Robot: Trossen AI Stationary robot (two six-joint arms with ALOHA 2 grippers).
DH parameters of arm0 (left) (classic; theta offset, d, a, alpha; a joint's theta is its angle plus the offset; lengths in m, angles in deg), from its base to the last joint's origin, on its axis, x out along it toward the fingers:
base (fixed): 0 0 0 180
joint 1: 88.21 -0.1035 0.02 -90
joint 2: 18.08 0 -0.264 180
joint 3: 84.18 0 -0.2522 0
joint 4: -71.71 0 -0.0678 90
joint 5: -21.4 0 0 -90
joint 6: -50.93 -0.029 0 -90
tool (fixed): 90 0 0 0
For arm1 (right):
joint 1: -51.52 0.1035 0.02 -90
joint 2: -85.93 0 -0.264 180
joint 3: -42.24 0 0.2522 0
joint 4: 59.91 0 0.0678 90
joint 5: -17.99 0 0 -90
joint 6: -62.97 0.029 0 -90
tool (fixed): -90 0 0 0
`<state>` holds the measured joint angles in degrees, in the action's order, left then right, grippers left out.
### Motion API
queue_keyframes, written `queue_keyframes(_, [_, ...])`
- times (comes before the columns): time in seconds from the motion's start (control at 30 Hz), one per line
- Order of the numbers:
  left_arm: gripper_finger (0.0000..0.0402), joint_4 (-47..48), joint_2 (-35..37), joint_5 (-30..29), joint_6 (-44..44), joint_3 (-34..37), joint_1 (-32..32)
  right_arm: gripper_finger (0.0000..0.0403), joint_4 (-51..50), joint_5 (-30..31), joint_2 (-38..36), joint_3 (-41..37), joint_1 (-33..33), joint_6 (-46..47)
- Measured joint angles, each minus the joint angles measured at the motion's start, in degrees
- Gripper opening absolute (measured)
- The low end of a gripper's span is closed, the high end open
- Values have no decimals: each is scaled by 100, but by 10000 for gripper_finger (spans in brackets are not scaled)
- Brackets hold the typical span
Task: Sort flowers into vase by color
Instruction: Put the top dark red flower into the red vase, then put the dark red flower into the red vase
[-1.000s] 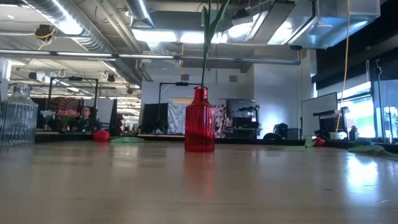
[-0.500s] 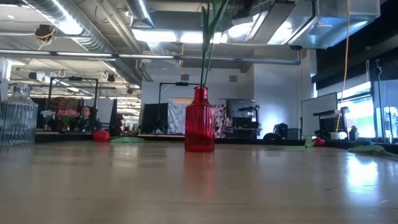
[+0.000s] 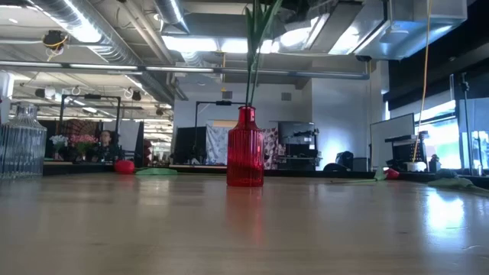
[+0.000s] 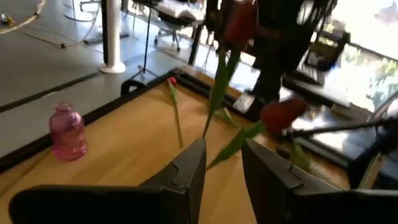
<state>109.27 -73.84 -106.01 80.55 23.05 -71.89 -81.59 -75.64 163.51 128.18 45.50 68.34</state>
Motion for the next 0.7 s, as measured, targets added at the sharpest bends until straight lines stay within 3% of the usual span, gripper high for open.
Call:
queue_keyframes(0.13, [101,299,17,255,56,0,120,277,-1410,-52,-2,635,0,-2])
queue_keyframes(0.23, [101,630,21,289,249,0,223,293,-2278,-12,-5,973,0,-2])
queue_keyframes(0.4, [101,1199,21,308,728,0,354,290,-2902,42,4,1008,0,28])
queue_keyframes(0.53, [101,1818,109,893,1368,0,522,281,-3169,40,-61,1006,0,25])
queue_keyframes(0.7, [101,1903,329,1654,2259,0,861,278,-3157,84,-402,1006,0,-2])
